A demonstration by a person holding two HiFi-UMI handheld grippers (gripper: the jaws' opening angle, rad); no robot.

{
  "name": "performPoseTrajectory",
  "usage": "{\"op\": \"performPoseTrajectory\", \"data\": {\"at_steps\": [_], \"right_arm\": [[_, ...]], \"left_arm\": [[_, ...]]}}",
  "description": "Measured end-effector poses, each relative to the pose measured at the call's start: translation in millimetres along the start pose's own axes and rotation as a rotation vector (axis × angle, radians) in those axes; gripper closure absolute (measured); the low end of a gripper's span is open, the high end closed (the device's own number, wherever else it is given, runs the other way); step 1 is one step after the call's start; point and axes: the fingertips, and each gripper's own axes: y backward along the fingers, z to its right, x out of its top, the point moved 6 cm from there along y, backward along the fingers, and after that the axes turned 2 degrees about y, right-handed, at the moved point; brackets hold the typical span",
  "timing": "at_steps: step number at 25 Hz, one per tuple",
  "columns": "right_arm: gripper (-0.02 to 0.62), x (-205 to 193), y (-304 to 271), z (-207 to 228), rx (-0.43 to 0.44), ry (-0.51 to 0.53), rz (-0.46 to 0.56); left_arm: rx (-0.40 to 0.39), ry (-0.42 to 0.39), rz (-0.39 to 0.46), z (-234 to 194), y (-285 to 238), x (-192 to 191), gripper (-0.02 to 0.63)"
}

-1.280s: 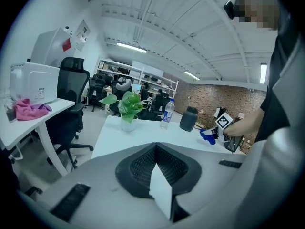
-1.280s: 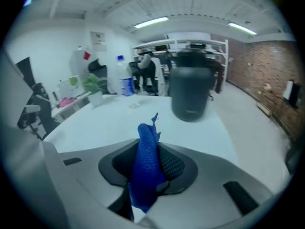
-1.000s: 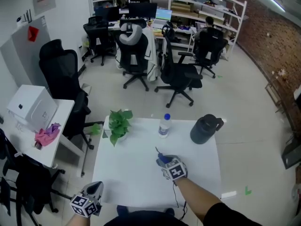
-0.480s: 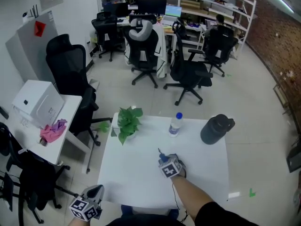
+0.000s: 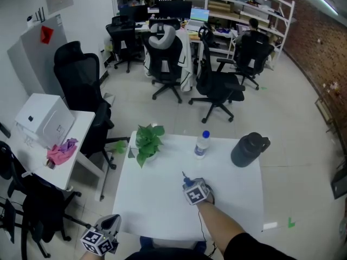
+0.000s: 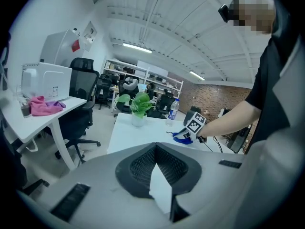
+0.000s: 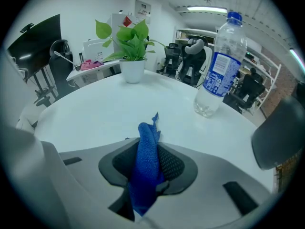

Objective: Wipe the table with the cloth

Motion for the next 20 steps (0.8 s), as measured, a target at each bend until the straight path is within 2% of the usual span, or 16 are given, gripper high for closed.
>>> {"op": "performPoseTrajectory", "data": {"at_steps": [8, 20], "right_arm": [[0.492, -10, 6, 12, -0.017, -0.043, -0.027], [0.492, -87, 51, 100, -0.158, -0.191, -0.078]], "left_arm": [[0.01, -0.005, 0.003, -1, 5, -1, 0.609], [-0.039, -0.003, 0.007, 15, -11, -1, 0.609]]}}
